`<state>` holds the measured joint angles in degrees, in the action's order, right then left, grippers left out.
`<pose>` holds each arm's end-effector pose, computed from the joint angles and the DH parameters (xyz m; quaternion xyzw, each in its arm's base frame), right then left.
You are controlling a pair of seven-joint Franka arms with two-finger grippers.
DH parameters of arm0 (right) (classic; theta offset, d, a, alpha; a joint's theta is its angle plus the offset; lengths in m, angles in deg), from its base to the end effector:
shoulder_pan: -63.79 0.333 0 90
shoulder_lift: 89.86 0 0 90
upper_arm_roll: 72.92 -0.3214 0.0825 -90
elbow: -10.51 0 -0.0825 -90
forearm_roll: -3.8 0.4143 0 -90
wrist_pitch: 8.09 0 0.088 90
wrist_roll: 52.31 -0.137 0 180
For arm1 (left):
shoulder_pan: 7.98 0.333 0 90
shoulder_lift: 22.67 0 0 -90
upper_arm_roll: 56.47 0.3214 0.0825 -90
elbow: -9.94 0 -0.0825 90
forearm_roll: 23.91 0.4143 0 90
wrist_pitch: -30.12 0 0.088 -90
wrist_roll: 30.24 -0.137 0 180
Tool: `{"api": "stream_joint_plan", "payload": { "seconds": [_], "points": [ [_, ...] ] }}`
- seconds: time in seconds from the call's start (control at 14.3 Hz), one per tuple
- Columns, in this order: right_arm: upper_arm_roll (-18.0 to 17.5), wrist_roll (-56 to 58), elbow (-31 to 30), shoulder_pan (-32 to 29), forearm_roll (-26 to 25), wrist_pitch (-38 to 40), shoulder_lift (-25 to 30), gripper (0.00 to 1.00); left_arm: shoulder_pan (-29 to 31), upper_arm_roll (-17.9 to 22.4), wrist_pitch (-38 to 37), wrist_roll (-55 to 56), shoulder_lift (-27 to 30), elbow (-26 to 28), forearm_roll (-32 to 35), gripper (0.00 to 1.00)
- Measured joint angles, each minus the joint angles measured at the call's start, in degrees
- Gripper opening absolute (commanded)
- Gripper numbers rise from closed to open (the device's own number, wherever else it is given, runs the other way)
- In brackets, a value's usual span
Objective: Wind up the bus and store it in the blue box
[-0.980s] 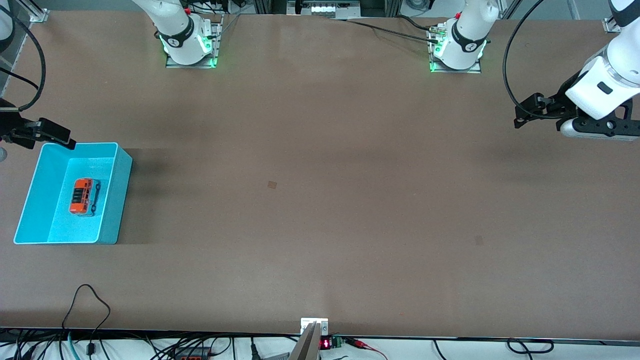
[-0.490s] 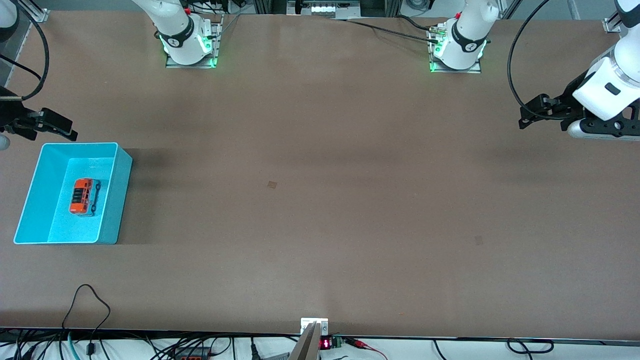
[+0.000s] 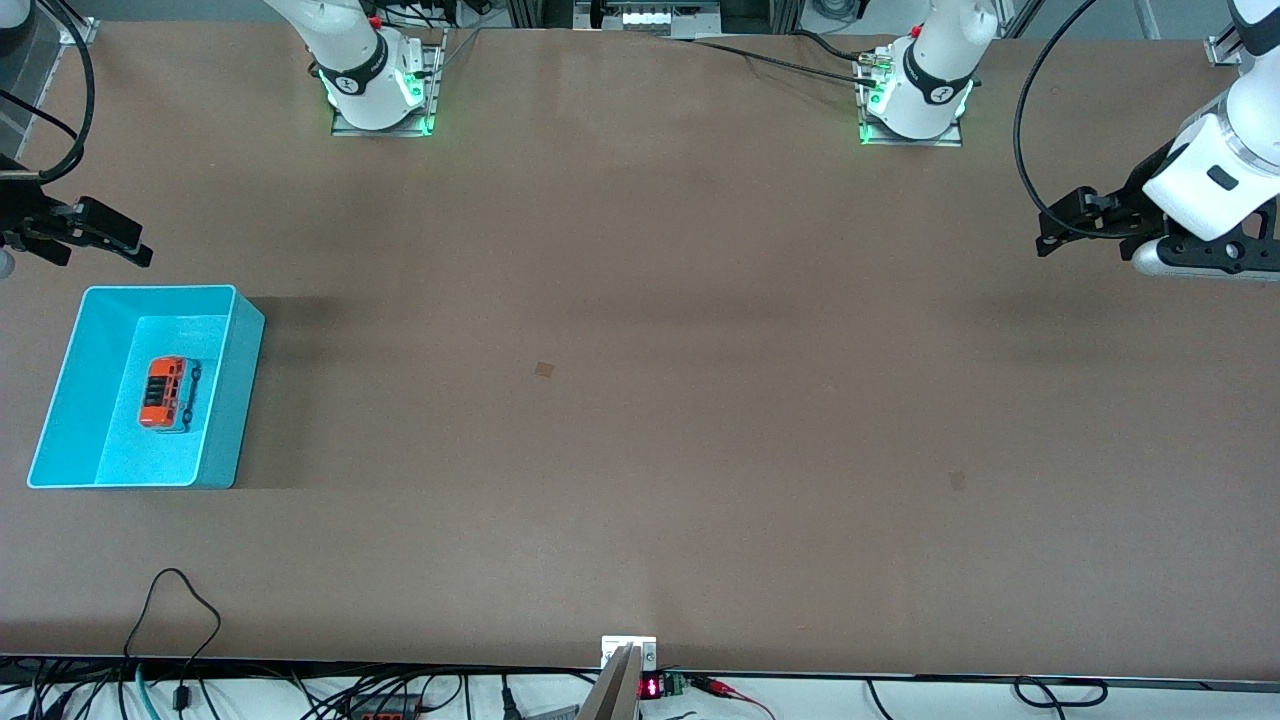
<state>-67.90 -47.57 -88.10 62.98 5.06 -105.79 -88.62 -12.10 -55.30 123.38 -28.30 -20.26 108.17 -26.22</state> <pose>0.5830 -0.0572 0.5483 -0.9999 0.0109 -0.0039 0.0115 0.5702 -0.0345 0.5570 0.9995 -0.0072 -0.0232 0.0196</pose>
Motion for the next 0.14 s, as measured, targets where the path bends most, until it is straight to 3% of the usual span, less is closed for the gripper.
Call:
{"api": "stream_joint_plan", "payload": {
  "seconds": [0.14],
  "points": [
    [0.0,0.0,-0.09,0.0,-0.02,0.02,0.0,1.0,0.0,0.0,-0.03,0.0,0.0,0.0,0.0,1.0]
  ]
}}
